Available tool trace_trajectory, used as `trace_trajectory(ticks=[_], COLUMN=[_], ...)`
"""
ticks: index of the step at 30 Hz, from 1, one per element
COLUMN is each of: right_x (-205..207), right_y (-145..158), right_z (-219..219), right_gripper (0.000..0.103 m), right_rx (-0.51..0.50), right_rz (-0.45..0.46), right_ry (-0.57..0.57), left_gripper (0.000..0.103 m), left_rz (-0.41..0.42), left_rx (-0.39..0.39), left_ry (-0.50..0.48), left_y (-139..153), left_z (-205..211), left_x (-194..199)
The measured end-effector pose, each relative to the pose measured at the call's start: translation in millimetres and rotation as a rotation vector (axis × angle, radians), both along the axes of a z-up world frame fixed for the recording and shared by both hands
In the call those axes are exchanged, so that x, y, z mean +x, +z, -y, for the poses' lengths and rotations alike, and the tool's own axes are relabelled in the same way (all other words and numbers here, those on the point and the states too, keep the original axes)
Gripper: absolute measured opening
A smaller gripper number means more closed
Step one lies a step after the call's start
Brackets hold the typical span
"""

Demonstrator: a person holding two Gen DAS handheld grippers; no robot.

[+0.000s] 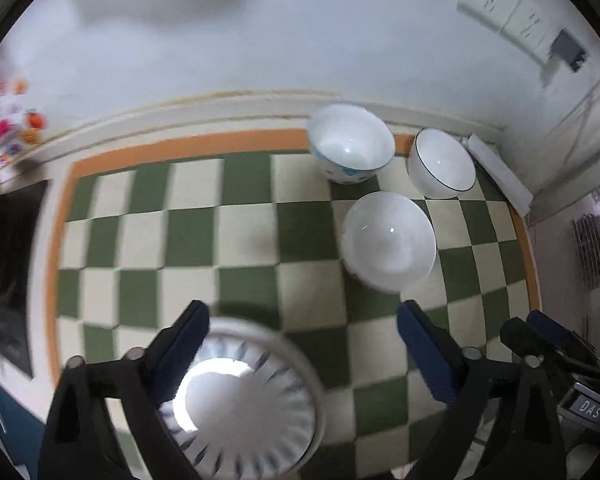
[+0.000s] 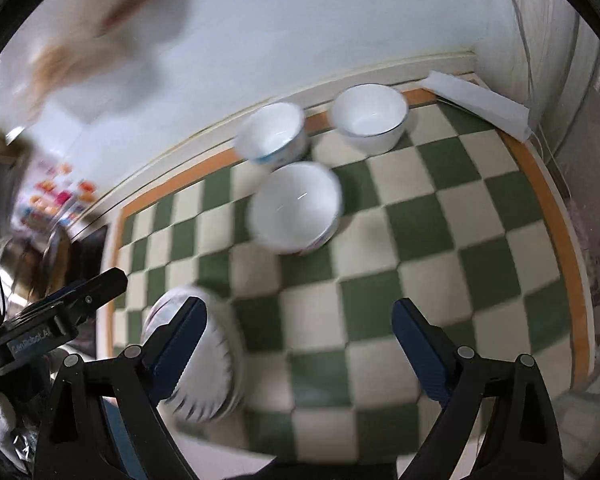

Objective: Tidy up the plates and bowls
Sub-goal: 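Move both grippers to the red-flower bowl and grasp its rim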

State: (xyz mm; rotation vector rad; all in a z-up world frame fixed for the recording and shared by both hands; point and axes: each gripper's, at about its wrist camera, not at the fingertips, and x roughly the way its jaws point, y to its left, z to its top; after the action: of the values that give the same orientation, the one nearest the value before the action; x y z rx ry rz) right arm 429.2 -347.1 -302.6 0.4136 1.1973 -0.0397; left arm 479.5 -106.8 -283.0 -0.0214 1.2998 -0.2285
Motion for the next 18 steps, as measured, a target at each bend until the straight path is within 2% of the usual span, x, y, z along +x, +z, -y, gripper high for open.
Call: trace_trajectory(ticks=[1,3,4,6,8,12,14,16,17,18], right_x=[16,46,56,78,102,124,128,133,133,134], right_y=[-11,-33,-42,-65,-95,-140,-152,-163,-165,-165], right_z=[11,29,35,45,52,56,54,53,52,50], right_gripper=[0.095,0.092,0.089,0.083,0.069,0.059,0.040,0.026,0.019,0.016], right_rx=[0.011,0.034,0.043,0.065,0.105,0.184,0.204,0.238,0.251,0.259], right_rz=[-0.015,-0.039,-0.051,-0.090,-0.148,-0.229,-0.250,-0.261,-0.255,-0.248], right_ry=[-0.012,-0.021,-0.026,-0.026,-0.022,-0.014,-0.015,-0.019,-0.022,-0.021], left_gripper=[0.082,0.065,0.062,0.049,0.044,0.025,0.018,0.018,0.014,0.012], left_rz=[-0.024,-0.097,-0.119,-0.187,-0.233,-0.288,-0.306,-0.293,-0.286,-0.282], left_rx=[-0.002,-0.009,-0.006,-0.007,-0.023,-0.033,-0.047,-0.064,-0.072,-0.072], left_ry=[-0.008,-0.029,-0.035,-0.045,-0.048,-0.061,-0.060,-0.056,-0.060,-0.062], left_y=[-11,-41,-50,-80,-98,-125,-133,-134,-134,-133], left_z=[7,25,31,43,49,59,60,60,61,62], left_x=[12,38,46,63,72,81,82,81,80,79])
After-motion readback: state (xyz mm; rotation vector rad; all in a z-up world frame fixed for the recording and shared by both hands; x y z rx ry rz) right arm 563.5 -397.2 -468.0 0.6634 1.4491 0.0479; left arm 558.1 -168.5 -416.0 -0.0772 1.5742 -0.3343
